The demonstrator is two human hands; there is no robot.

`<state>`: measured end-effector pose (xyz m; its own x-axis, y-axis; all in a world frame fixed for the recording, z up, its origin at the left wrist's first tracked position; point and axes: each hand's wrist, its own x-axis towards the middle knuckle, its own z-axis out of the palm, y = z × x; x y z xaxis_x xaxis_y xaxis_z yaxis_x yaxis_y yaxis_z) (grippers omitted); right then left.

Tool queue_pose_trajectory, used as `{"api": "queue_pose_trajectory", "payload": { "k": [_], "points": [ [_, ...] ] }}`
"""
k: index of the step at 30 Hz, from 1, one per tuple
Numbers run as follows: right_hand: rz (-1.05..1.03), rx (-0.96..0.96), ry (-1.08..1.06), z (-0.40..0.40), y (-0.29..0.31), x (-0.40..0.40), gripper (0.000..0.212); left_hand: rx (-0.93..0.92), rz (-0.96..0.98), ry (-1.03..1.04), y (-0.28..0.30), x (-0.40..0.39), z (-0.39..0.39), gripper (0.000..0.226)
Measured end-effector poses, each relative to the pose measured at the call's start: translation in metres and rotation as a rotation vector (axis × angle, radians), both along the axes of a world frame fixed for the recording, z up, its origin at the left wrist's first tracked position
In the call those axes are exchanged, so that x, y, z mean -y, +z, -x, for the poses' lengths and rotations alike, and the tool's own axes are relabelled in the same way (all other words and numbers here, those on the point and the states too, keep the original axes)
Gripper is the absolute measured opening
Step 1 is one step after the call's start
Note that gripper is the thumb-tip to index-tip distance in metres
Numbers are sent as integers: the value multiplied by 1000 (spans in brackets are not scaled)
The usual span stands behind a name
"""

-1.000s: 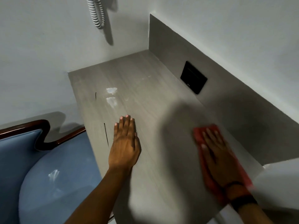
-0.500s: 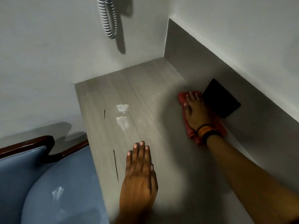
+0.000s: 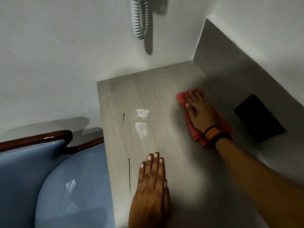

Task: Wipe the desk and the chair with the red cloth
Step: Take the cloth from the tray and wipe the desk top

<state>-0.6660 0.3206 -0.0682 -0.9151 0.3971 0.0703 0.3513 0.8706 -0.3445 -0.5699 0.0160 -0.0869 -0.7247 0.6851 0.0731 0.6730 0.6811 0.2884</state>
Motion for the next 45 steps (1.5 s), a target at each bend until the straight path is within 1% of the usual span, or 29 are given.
{"api": "queue_pose_trajectory", "payload": {
  "k": [1, 2, 4, 5, 7, 9, 11, 13, 15, 17, 18, 21, 23, 25, 28, 30, 34, 38, 40, 43, 45],
  "points": [
    [0, 16, -58, 27, 1, -1, 50, 9, -14, 2, -2, 1, 0, 61],
    [6, 21, -72, 51, 2, 9, 52, 18, -38, 2, -3, 1, -1, 63],
    [12, 15, 18, 78, 1, 52, 53, 44, -67, 11, -2, 3, -2, 65],
    [1, 12, 126, 74, 0, 78, 52, 56, -81, 18, -1, 4, -3, 66],
    [-17, 2, 325, 37, -5, 115, 52, 81, -100, 52, 6, 5, -5, 68],
    [6, -8, 407, -7, -7, 124, 51, 88, -126, 136, 16, 11, -3, 67],
    [41, -6, 366, -21, -8, 111, 51, 72, -174, 254, 21, 26, 12, 66],
    [36, -30, 283, 5, -8, 101, 49, 67, -169, 350, 19, 47, 42, 65],
    [27, -9, 169, 46, -3, 104, 49, 125, -157, 417, 16, 66, 78, 65],
    [13, 31, 80, 65, 0, 122, 53, 169, -146, 408, 13, 69, 112, 66],
    [11, 51, 49, 61, -1, 135, 56, 178, -137, 390, 11, 66, 126, 66],
    [-39, 37, 17, 17, -12, 185, 66, 191, -161, 372, 3, 52, 145, 62],
    [-27, 46, 26, 13, -17, 196, 68, 195, -199, 397, -4, 47, 145, 63],
    [-24, 54, 58, 49, -15, 187, 67, 164, -189, 406, -11, 46, 143, 66],
    [-80, 78, 92, 124, -7, 174, 64, 136, -172, 400, -11, 44, 145, 67],
    [-73, 86, 69, 146, -5, 181, 64, 134, -160, 398, -10, 43, 145, 67],
    [-125, 67, 72, 125, -18, 201, 66, 120, -169, 402, -8, 43, 145, 67],
    [-128, 111, 109, 169, -6, 203, 66, 111, -129, 401, -10, 43, 146, 70],
    [-129, 122, 95, 179, -3, 205, 65, 106, -113, 402, -7, 42, 145, 71],
    [-128, 90, 99, 150, -16, 213, 64, 111, -112, 396, -6, 43, 144, 71],
    [-146, 92, 126, 149, -20, 211, 65, 103, -121, 400, -8, 43, 144, 71]
  ]
}}
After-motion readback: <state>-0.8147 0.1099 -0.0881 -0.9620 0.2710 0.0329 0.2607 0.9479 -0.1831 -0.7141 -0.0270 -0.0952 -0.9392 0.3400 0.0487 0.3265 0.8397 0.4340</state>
